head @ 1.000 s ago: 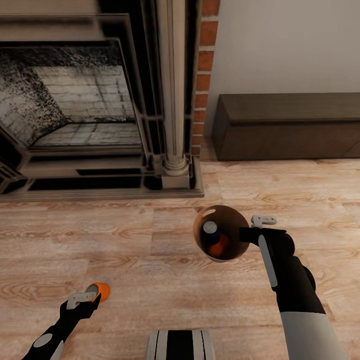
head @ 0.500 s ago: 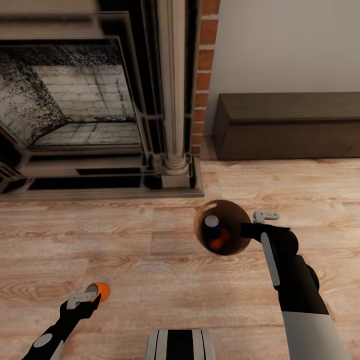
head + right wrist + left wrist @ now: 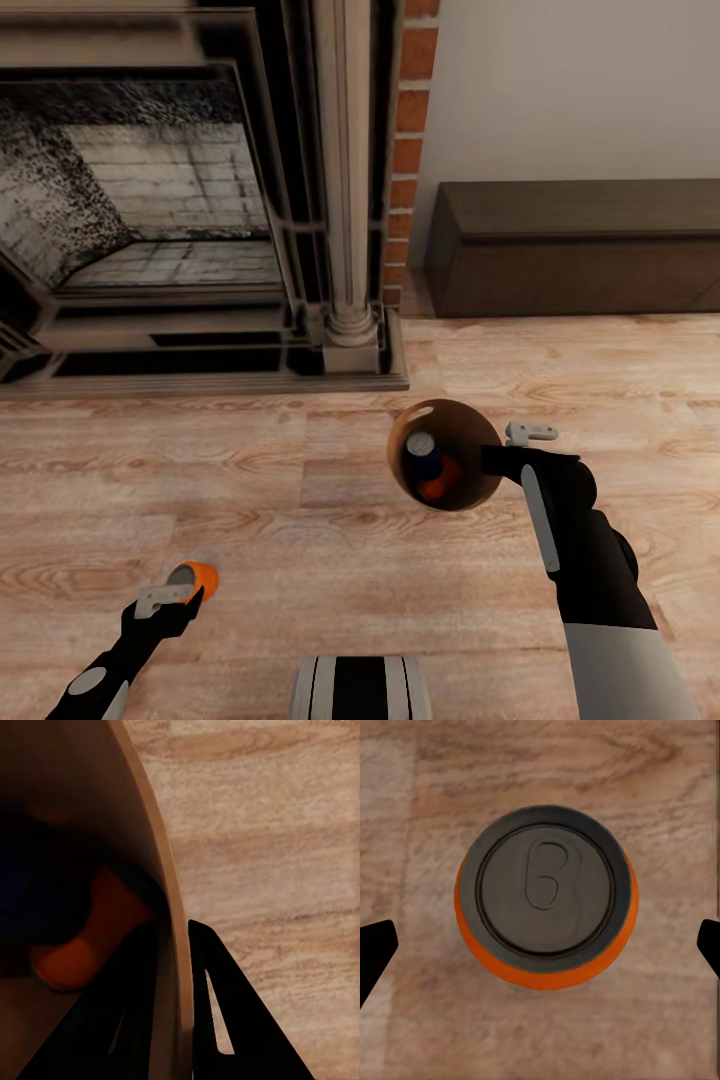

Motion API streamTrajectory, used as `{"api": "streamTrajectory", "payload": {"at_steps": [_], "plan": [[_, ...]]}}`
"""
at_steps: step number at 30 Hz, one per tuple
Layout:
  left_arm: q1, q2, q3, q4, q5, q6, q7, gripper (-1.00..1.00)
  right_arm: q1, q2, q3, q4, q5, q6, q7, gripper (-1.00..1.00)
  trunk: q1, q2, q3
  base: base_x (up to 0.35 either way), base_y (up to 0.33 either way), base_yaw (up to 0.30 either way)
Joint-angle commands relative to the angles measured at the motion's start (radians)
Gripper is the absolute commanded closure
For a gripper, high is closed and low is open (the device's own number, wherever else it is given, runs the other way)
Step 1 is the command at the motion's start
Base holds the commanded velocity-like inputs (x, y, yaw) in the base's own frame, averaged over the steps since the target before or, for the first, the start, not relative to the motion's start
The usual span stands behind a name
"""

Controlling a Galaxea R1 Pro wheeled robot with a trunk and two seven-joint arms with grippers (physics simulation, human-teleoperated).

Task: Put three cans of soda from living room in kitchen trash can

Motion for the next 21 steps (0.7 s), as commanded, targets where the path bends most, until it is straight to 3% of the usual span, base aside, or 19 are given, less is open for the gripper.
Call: {"api": "streamTrajectory", "payload": {"at_steps": [1,4,6,21], "plan": [[0.000,0.000,-0.014,0.000,-0.001,0.000,0.000,-1.00,0.000,0.000,0.000,0.000,-0.012,-0.001,0.004,1.00,0.000,0.000,0.000,0.109,0.000,0.000],[0.000,0.000,-0.053,0.000,-0.002,0.001,0.000,-1.00,0.000,0.000,0.000,0.000,-0.012,-0.001,0.004,1.00,0.000,0.000,0.000,0.158,0.000,0.000],[0.000,0.000,-0.061,0.001,-0.003,0.002,0.000,-1.00,0.000,0.000,0.000,0.000,-0.012,-0.001,0.003,1.00,0.000,0.000,0.000,0.077,0.000,0.000],[0.000,0.001,-0.065,-0.001,-0.004,0.002,0.000,-1.00,0.000,0.000,0.000,0.000,-0.013,-0.001,0.004,1.00,0.000,0.000,0.000,0.009,0.000,0.000]]}}
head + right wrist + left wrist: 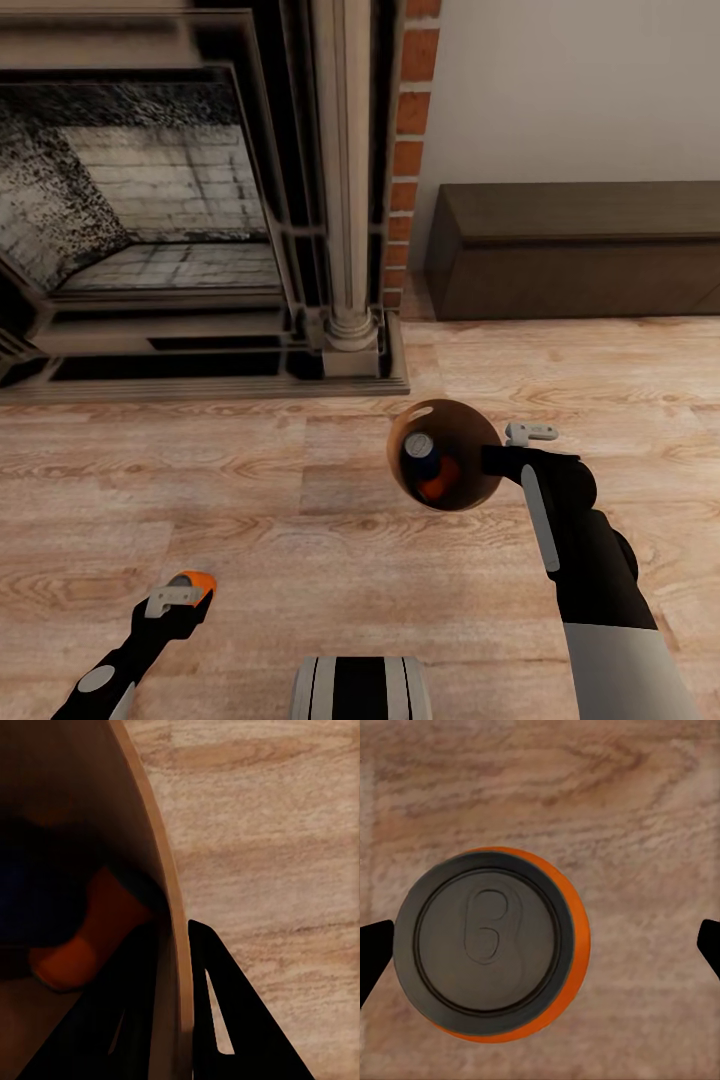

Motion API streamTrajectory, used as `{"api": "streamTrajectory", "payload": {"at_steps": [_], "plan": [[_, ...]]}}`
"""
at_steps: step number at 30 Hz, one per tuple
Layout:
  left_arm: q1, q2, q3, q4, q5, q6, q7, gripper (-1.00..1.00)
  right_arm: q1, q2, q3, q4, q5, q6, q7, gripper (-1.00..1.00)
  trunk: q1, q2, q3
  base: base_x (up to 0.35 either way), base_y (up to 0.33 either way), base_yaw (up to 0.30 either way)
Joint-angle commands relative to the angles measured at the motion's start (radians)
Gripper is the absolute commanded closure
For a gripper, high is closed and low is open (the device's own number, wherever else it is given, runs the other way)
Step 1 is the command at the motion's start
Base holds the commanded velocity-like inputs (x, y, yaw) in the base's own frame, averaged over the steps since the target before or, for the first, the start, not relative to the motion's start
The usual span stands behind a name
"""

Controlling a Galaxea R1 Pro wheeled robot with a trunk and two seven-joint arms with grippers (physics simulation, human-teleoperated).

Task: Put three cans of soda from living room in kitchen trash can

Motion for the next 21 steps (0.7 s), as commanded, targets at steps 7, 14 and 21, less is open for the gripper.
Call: {"api": "streamTrajectory", "payload": {"at_steps": [7,14,21], "plan": [[0.000,0.000,0.002,0.000,-0.001,0.000,0.000,-1.00,0.000,0.001,0.000,0.000,-0.012,-0.001,0.004,1.00,0.000,0.000,0.000,0.000,0.000,0.000],[0.000,0.001,0.002,0.000,-0.001,0.000,0.000,-1.00,0.000,0.002,0.001,0.000,-0.012,-0.001,0.004,1.00,0.000,0.000,0.000,0.000,0.000,0.000],[0.000,0.002,0.003,0.000,0.000,-0.001,0.000,-1.00,0.000,0.002,0.002,0.000,-0.012,-0.001,0.004,1.00,0.000,0.000,0.000,0.000,0.000,0.000]]}}
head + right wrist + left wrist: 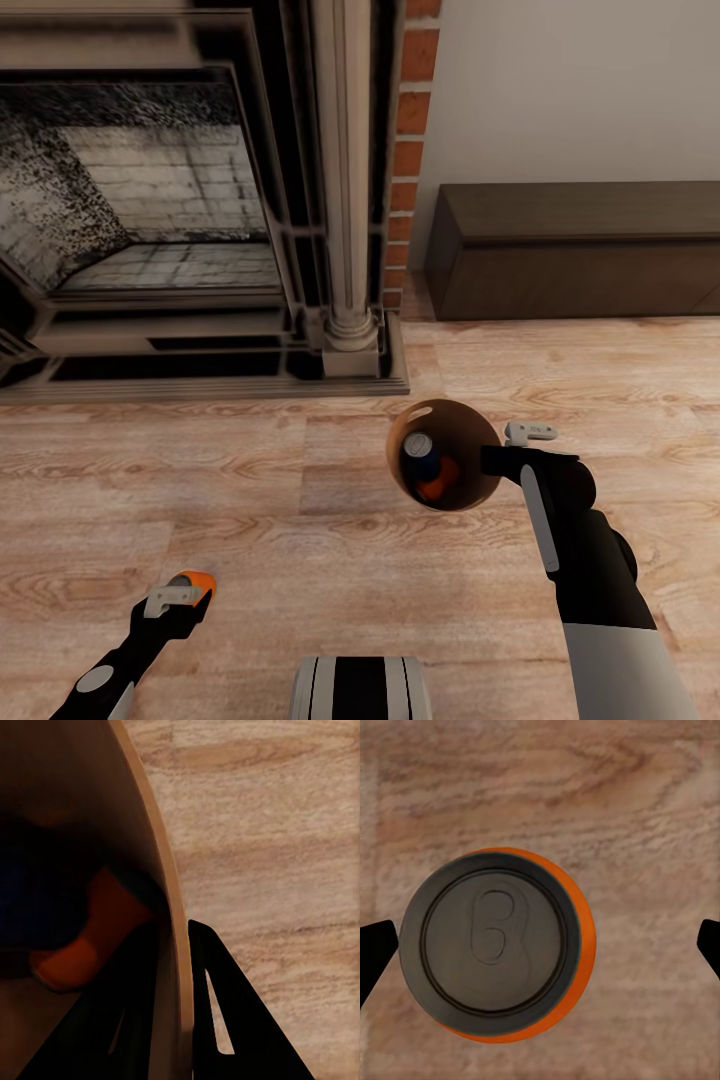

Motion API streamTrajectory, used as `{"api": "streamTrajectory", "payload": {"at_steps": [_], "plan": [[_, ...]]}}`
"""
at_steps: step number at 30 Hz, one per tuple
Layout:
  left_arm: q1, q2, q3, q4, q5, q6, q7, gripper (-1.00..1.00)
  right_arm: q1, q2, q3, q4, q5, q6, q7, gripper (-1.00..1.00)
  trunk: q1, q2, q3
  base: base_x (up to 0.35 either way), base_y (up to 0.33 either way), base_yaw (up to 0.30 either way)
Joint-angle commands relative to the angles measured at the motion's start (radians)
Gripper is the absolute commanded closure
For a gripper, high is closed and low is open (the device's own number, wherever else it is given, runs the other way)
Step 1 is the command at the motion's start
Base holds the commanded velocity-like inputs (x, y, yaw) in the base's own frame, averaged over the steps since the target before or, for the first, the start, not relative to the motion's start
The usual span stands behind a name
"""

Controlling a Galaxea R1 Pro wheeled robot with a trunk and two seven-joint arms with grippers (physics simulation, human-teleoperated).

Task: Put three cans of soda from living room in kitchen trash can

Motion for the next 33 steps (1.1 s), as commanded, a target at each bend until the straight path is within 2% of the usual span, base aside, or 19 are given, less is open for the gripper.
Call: {"api": "streamTrajectory", "payload": {"at_steps": [1,33], "plan": [[0.000,0.000,0.000,0.000,0.000,0.000,0.000,-1.00,0.000,0.000,0.000,0.000,-0.013,-0.001,0.004,1.00,0.000,0.000,0.000,0.000,0.000,0.000],[0.000,0.008,0.004,0.000,0.001,-0.001,0.000,-1.00,0.001,0.002,0.002,0.001,-0.013,-0.001,0.004,1.00,0.000,0.000,0.000,0.000,0.000,0.000]]}}
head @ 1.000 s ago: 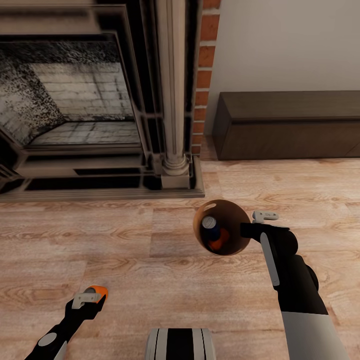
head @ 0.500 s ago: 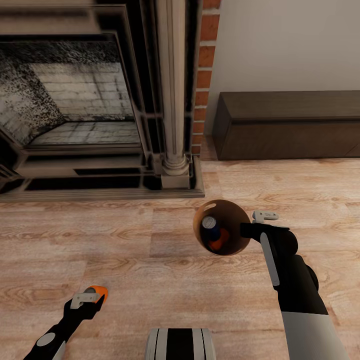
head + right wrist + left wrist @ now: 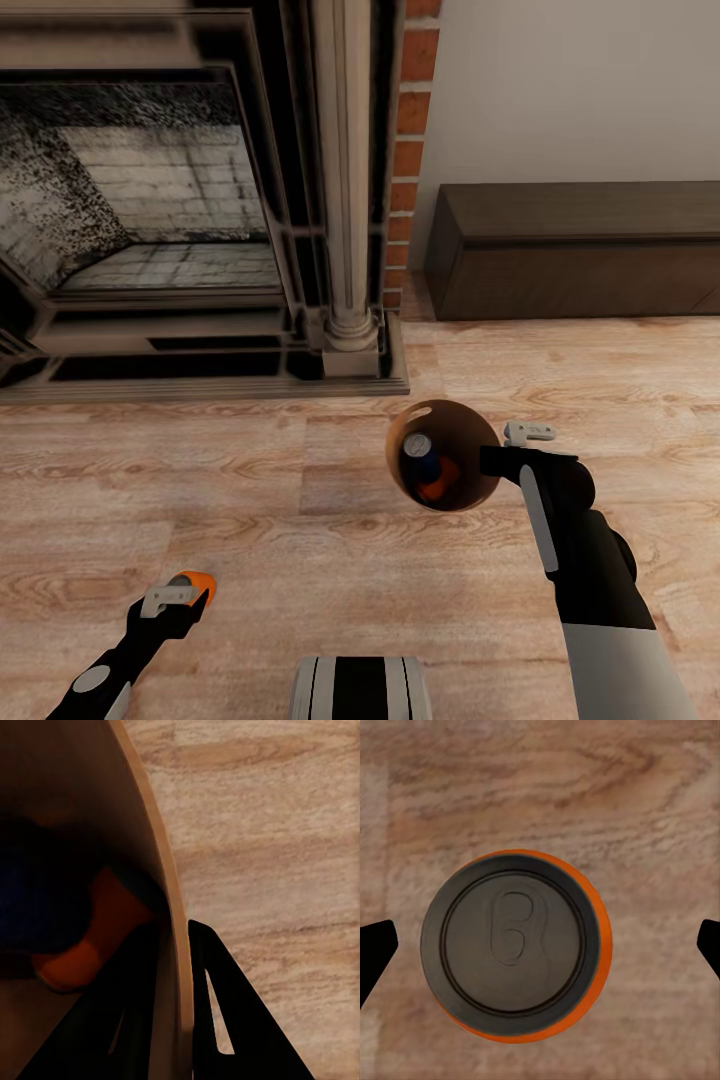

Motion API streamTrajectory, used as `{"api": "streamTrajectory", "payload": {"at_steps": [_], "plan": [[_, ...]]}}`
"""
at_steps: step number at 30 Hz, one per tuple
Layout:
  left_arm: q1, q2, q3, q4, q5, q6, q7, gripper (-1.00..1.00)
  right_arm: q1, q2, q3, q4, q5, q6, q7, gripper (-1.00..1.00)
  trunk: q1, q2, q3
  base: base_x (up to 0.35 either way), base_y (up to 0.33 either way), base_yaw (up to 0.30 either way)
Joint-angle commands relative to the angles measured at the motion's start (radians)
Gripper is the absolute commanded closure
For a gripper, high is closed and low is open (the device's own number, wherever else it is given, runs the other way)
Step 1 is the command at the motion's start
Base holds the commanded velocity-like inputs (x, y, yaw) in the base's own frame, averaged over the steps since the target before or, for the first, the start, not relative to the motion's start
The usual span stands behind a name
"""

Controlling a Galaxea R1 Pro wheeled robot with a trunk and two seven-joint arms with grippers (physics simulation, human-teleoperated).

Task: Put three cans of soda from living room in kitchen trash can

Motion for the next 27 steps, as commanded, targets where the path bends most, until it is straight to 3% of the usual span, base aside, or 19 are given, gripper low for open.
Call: {"api": "streamTrajectory", "payload": {"at_steps": [1,27], "plan": [[0.000,0.000,0.000,0.000,0.000,0.000,0.000,-1.00,0.000,0.000,0.000,0.000,-0.012,-0.001,0.003,1.00,0.000,0.000,0.000,0.000,0.000,0.000],[0.000,0.000,0.000,0.000,0.000,0.000,0.000,-1.00,0.000,0.001,0.001,0.000,-0.012,-0.001,0.003,1.00,0.000,0.000,0.000,0.022,0.000,0.000]]}}
